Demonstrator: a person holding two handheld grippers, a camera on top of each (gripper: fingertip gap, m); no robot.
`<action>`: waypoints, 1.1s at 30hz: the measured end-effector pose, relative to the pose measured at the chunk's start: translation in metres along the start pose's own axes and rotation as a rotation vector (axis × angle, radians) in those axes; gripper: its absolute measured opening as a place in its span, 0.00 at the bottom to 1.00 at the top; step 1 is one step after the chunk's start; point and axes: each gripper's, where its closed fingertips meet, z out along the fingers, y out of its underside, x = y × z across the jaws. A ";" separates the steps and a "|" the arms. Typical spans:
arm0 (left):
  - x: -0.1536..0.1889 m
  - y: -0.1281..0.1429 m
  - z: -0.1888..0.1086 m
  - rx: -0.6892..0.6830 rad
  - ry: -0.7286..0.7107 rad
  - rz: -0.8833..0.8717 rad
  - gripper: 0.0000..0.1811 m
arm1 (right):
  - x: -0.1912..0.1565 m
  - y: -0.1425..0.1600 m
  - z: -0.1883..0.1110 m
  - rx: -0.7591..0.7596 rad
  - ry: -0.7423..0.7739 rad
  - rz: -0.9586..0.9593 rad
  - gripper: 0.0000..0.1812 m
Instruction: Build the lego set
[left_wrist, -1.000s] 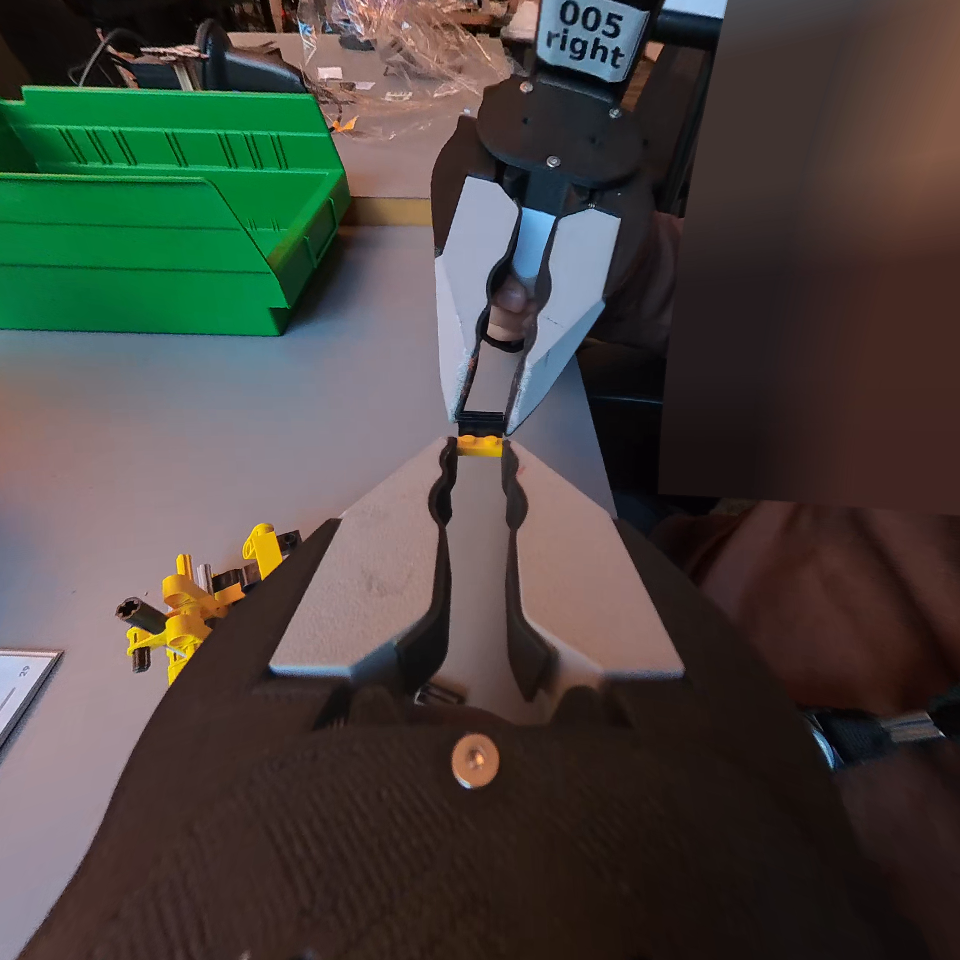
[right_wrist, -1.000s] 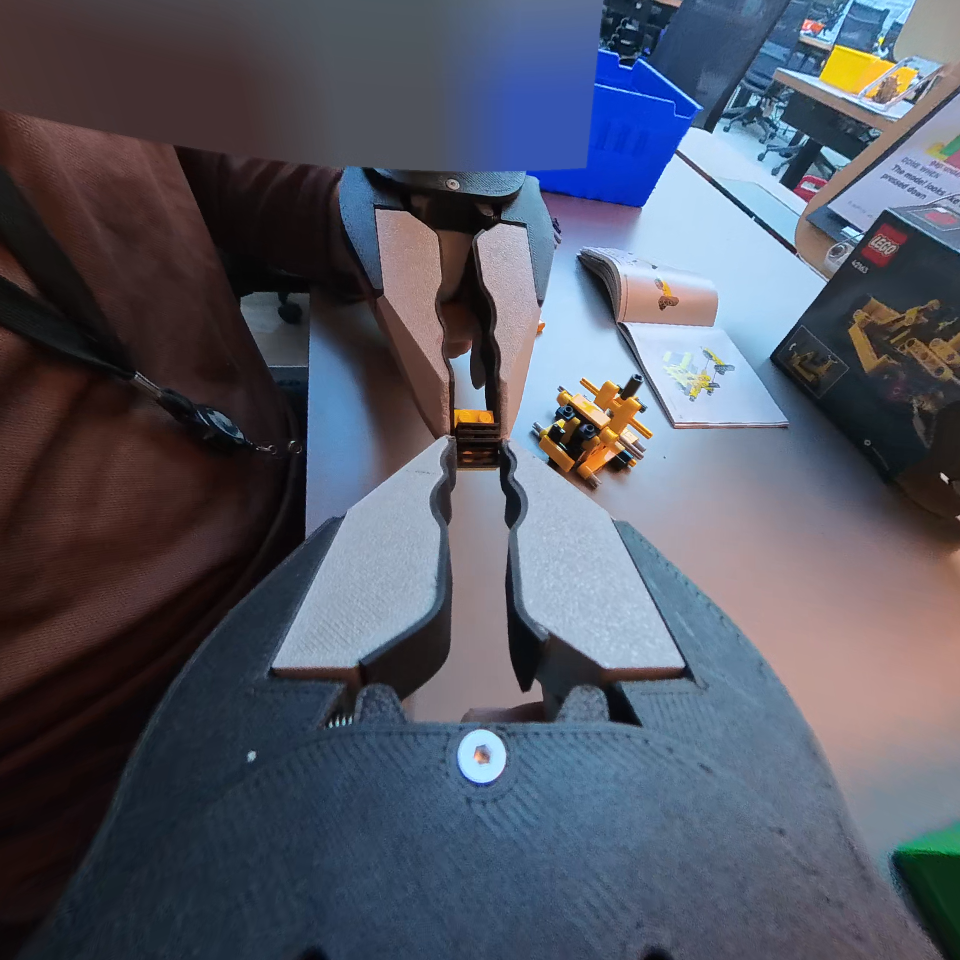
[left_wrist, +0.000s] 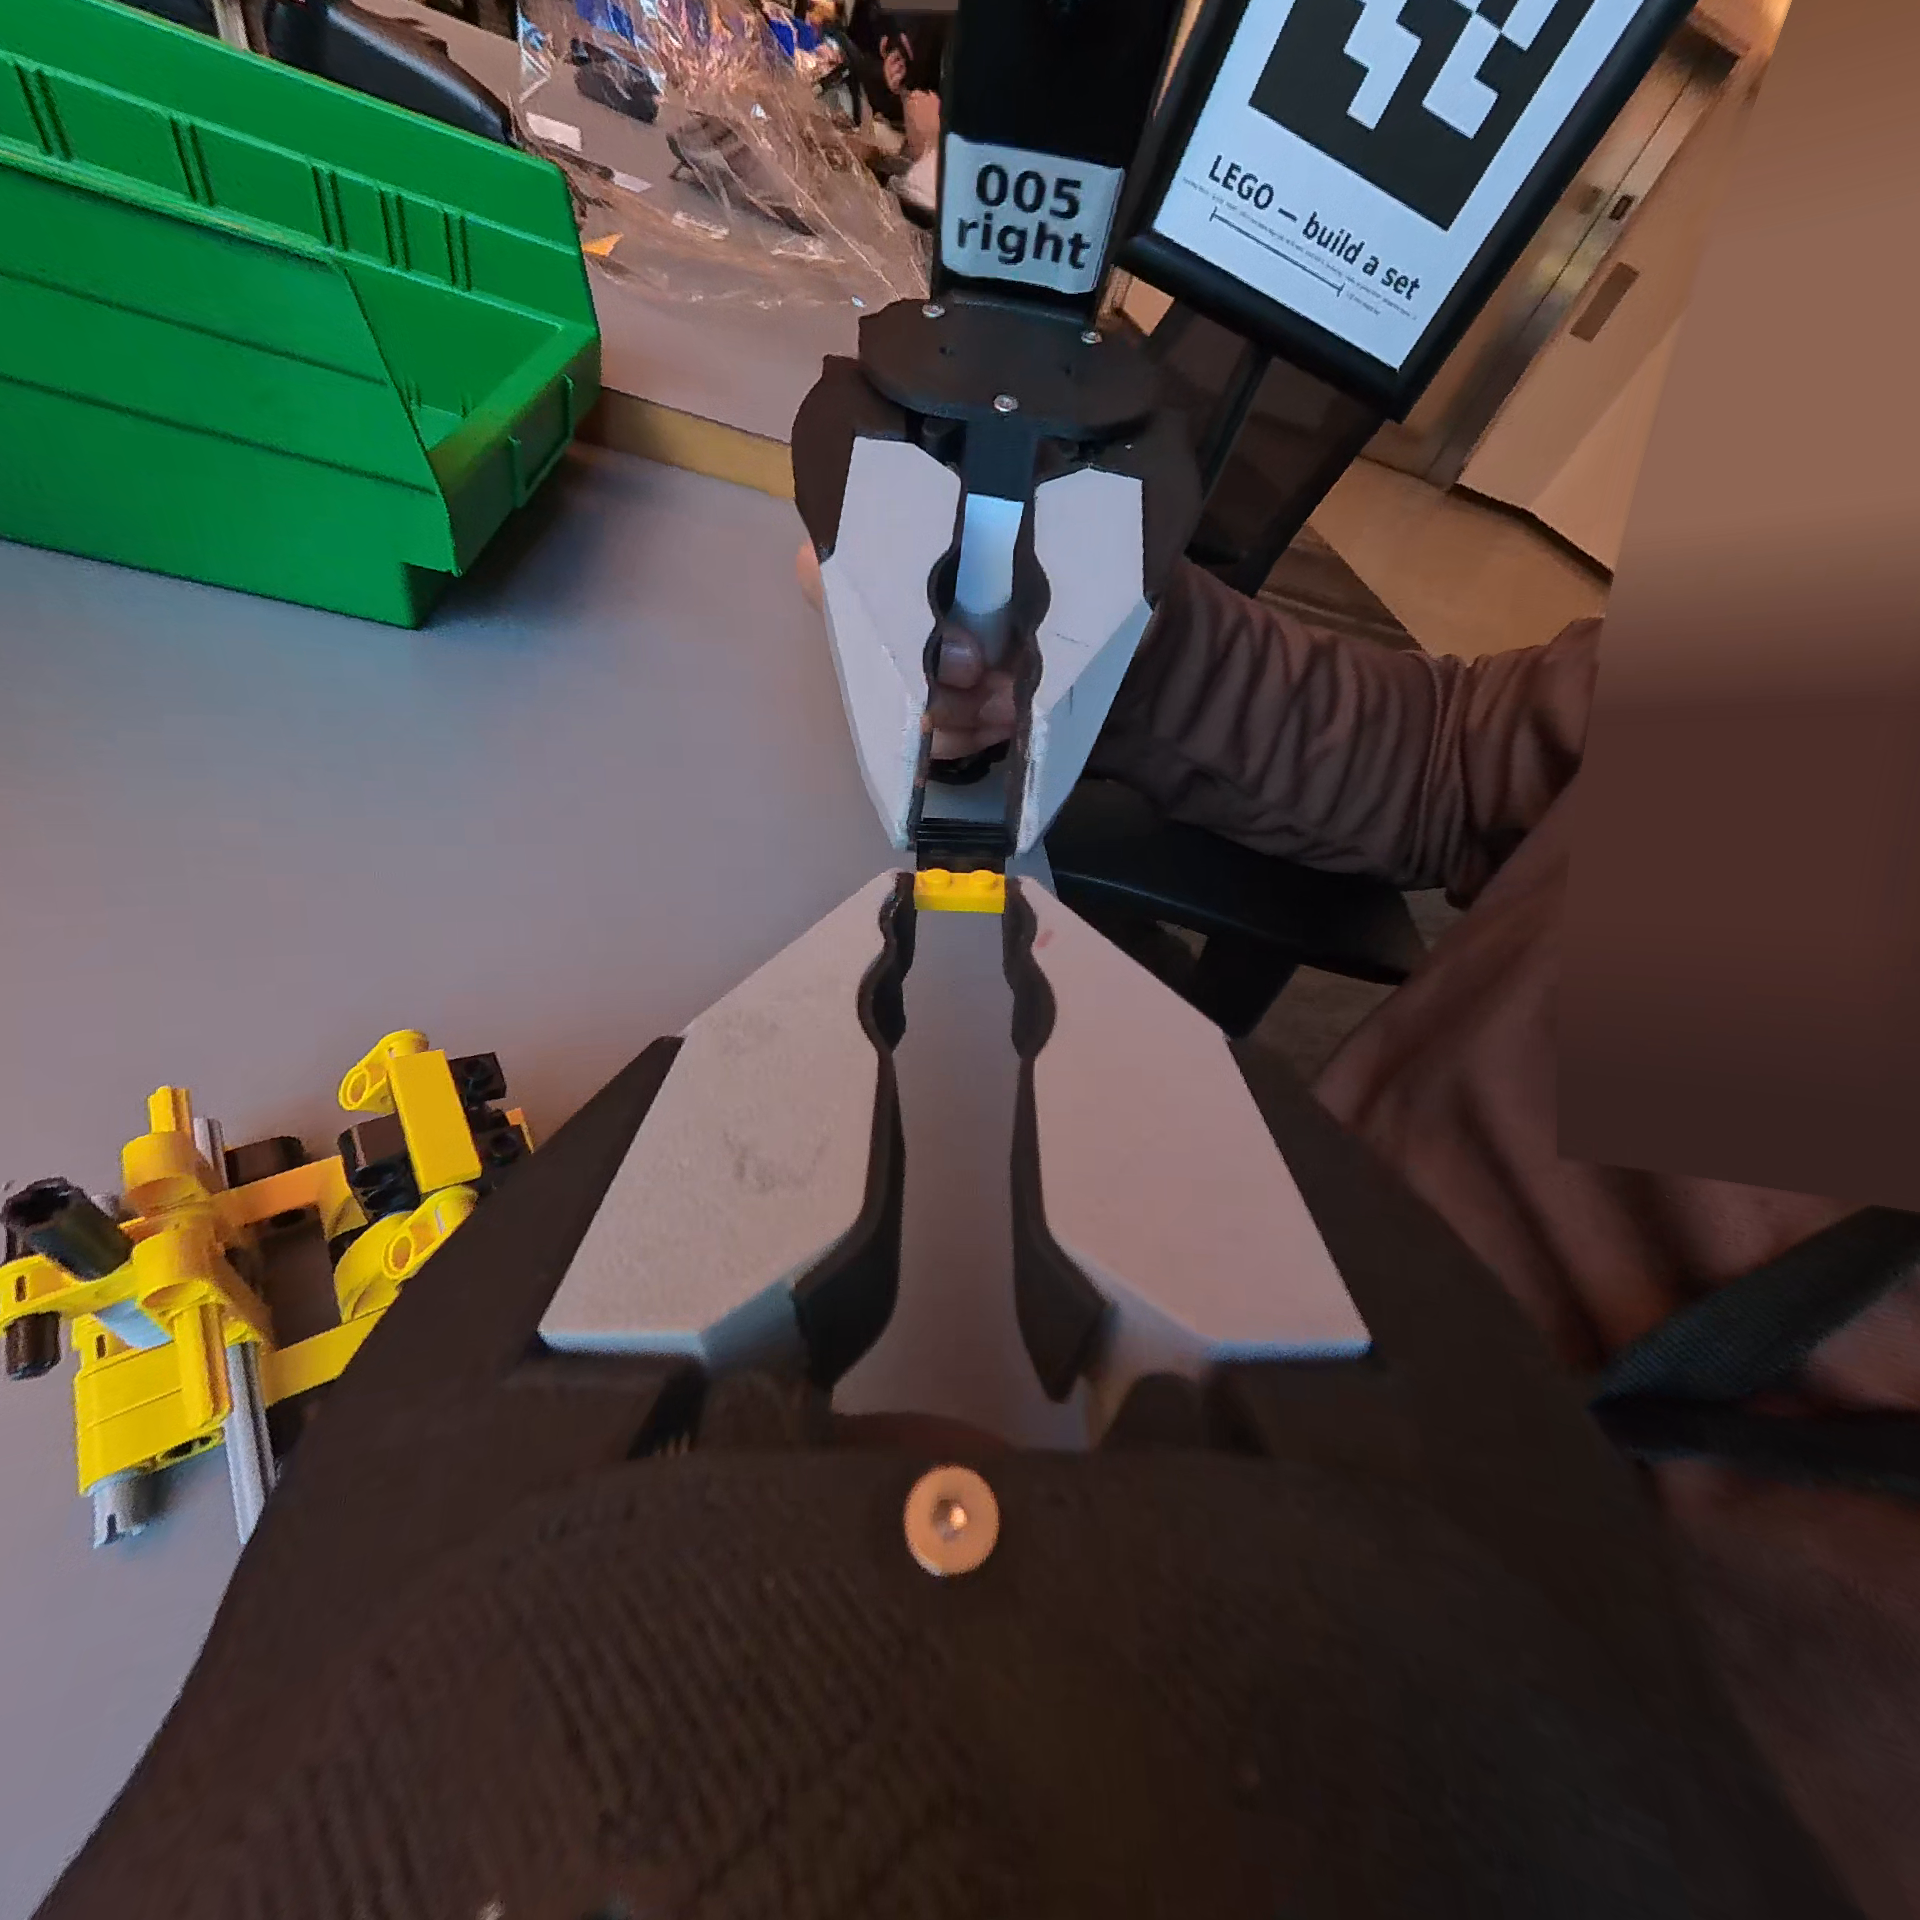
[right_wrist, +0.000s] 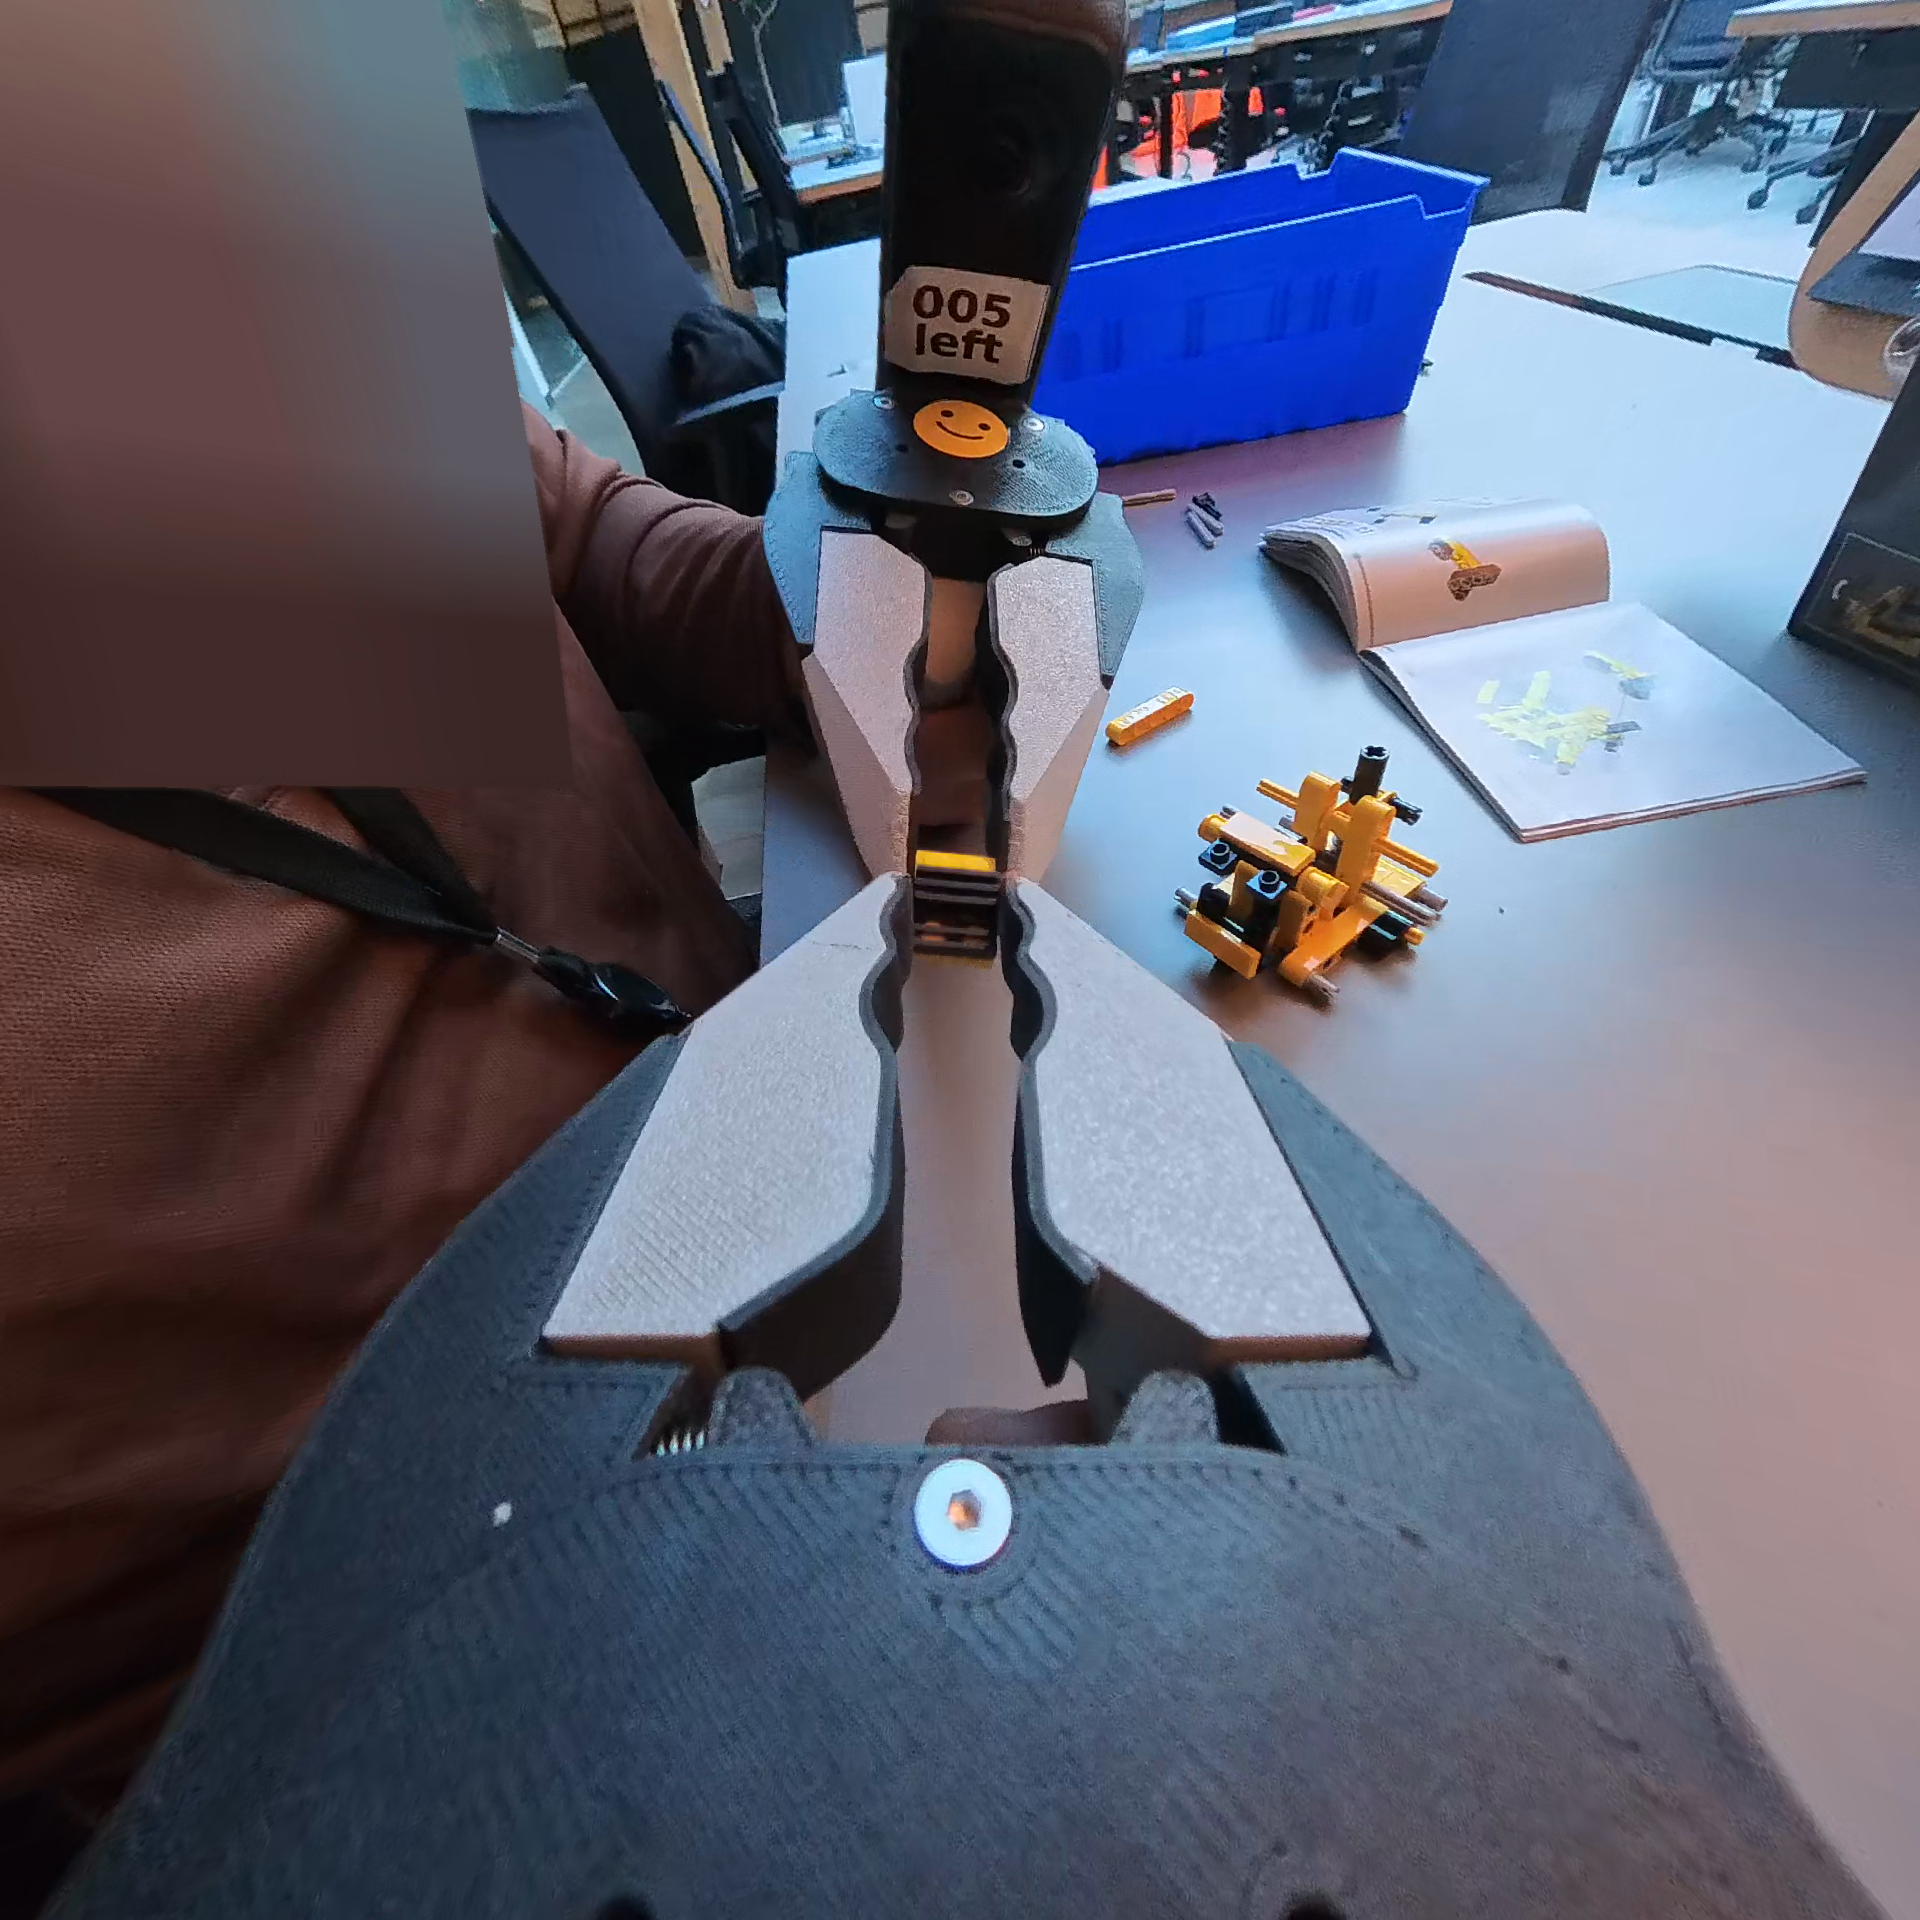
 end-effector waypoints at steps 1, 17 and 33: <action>0.000 0.000 0.000 -0.002 -0.002 0.005 0.08 | 0.000 0.000 0.001 0.000 -0.001 -0.001 0.07; -0.001 -0.004 -0.003 0.026 -0.059 0.088 0.08 | 0.001 -0.007 0.002 0.086 -0.010 0.012 0.07; -0.007 0.000 -0.003 -0.013 -0.121 0.173 0.07 | -0.003 -0.025 -0.005 0.225 -0.110 0.094 0.07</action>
